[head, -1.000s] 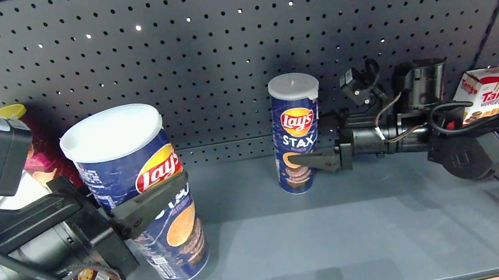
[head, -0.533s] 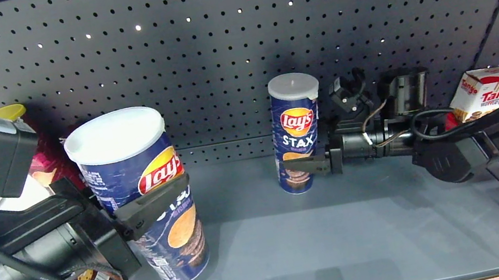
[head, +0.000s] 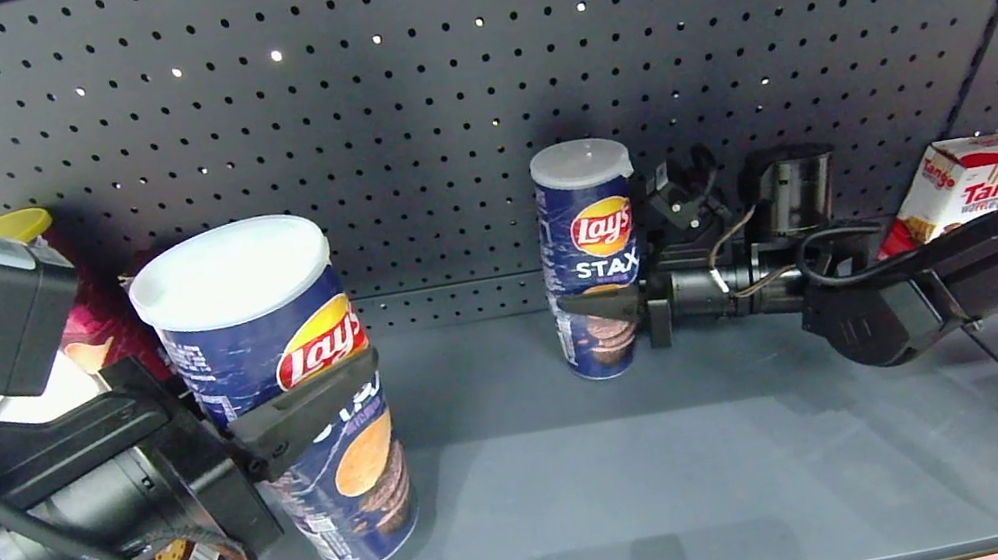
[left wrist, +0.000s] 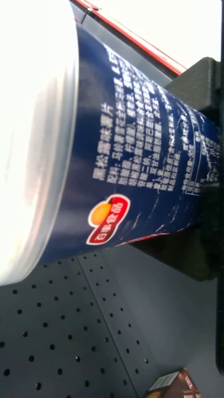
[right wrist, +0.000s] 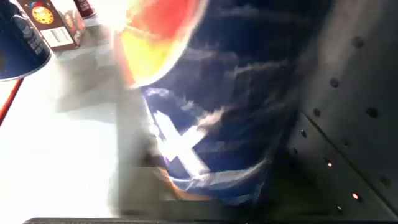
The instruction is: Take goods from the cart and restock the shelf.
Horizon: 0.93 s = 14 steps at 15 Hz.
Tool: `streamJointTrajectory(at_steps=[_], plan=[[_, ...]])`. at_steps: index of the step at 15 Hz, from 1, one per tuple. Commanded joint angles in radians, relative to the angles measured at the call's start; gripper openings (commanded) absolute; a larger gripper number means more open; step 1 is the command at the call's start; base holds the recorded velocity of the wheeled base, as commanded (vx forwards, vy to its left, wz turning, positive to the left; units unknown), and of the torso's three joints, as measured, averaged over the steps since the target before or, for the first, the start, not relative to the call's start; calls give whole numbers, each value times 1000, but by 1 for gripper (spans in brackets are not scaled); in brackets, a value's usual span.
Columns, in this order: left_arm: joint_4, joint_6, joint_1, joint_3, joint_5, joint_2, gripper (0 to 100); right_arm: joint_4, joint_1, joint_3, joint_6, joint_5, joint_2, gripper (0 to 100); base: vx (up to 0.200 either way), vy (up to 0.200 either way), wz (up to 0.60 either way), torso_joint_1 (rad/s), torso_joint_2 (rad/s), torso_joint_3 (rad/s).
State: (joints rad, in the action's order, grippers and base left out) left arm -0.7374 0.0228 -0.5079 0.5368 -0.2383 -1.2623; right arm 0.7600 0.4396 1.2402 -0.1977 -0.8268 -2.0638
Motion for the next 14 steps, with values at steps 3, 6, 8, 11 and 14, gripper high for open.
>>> streamJointTrajectory(at_steps=[3, 6, 8, 11, 14], plan=[[0, 0, 0, -1, 1, 1, 0, -1, 4, -18, 0, 2, 28, 0, 0, 0, 0, 0, 0, 0], [0, 0, 0, -3, 2, 4, 0, -5, 19, -48, 1, 8, 91, 0, 0, 0, 0, 0, 0, 0], [0, 2, 0, -3, 2, 4, 0, -8, 31, -70, 7, 14, 134, 0, 0, 0, 0, 0, 0, 0], [0, 3, 0, -3, 2, 11, 0, 4, 84, -174, 11, 127, 232, 0, 0, 0, 0, 0, 0, 0], [0, 5, 0, -6, 2, 18, 0, 5, 163, -265, 14, 222, 332, 0, 0, 0, 0, 0, 0, 0]])
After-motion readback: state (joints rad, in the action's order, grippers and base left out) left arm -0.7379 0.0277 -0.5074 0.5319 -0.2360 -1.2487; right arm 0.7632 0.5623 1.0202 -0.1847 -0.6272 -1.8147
